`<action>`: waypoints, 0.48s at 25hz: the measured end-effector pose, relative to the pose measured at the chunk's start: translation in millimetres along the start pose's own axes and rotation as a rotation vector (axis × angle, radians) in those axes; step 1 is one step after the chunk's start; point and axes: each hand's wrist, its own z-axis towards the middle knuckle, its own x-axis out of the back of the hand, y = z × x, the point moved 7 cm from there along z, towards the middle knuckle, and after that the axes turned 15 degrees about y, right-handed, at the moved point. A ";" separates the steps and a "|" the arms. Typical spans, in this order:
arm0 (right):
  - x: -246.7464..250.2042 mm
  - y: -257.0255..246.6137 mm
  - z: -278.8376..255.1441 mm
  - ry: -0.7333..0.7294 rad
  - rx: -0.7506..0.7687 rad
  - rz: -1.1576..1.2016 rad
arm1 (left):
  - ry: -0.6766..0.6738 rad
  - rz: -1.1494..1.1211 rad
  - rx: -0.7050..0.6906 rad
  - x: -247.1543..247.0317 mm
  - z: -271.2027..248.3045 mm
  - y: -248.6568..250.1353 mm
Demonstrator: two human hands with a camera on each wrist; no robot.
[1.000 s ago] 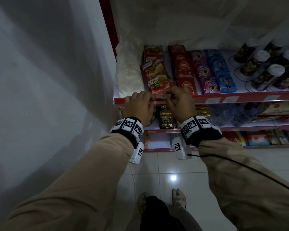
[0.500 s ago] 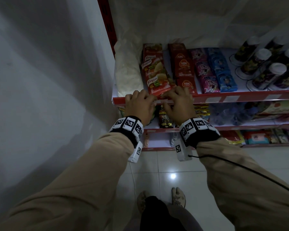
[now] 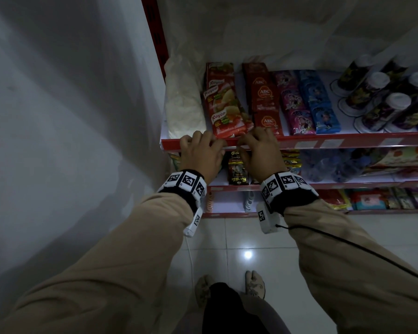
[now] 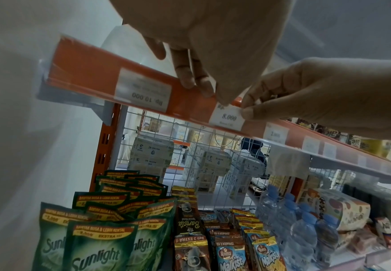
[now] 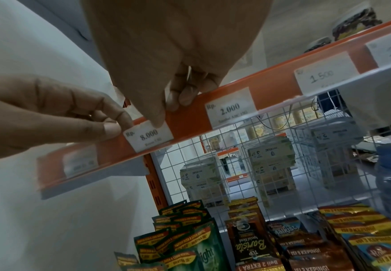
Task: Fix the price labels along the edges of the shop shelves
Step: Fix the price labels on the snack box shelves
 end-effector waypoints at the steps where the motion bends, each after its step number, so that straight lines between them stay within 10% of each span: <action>1: 0.1 0.3 -0.2 0.002 -0.003 0.004 | -0.004 0.011 -0.006 0.0 0.1 0.7; 12: 2.7 -1.7 -2.5 -0.057 -0.013 -0.048 | 0.039 -0.008 -0.029 4.7 -5.2 -1.6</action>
